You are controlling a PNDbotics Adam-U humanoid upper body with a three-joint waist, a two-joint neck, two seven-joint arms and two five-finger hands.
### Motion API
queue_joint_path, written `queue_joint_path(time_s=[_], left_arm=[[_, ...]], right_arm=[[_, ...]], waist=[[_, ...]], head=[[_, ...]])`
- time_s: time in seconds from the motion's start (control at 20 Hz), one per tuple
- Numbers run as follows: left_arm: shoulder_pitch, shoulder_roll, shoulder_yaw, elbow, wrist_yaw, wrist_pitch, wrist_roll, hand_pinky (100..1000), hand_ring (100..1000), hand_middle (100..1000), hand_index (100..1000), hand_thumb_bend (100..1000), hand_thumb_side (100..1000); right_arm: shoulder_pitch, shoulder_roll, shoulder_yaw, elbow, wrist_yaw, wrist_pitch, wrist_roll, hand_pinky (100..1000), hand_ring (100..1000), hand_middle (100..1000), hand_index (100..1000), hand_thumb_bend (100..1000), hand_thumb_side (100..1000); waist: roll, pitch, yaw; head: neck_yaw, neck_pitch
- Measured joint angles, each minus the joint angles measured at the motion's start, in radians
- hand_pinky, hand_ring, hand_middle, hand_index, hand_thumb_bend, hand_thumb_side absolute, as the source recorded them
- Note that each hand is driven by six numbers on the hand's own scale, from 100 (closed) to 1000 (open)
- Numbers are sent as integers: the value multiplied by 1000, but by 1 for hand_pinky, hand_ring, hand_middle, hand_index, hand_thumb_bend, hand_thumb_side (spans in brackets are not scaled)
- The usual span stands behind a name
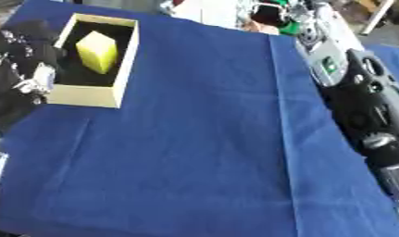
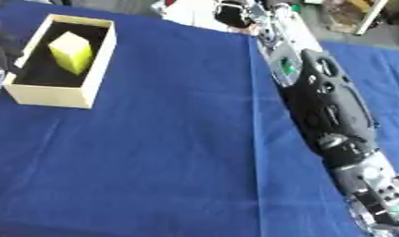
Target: Pick up objects on the table and place them in the box.
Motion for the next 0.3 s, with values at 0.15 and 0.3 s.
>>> queue_joint_path(time_s=[0.15, 0.3], left_arm=[[13, 0, 8, 18, 23, 17, 28, 565, 693, 698, 819, 100, 244], [23, 0, 15, 25, 47, 32, 57, 564, 695, 700, 817, 100, 245]], right_arm=[[68, -44, -44, -46, -50, 30, -7, 730, 734, 796, 857, 100, 100], [151, -73, -76, -115, -101, 42, -15, 725, 729, 796, 852, 100, 210]], waist=[[31, 2, -78], [51, 2, -120]], head=[[20, -1], [43, -1]])
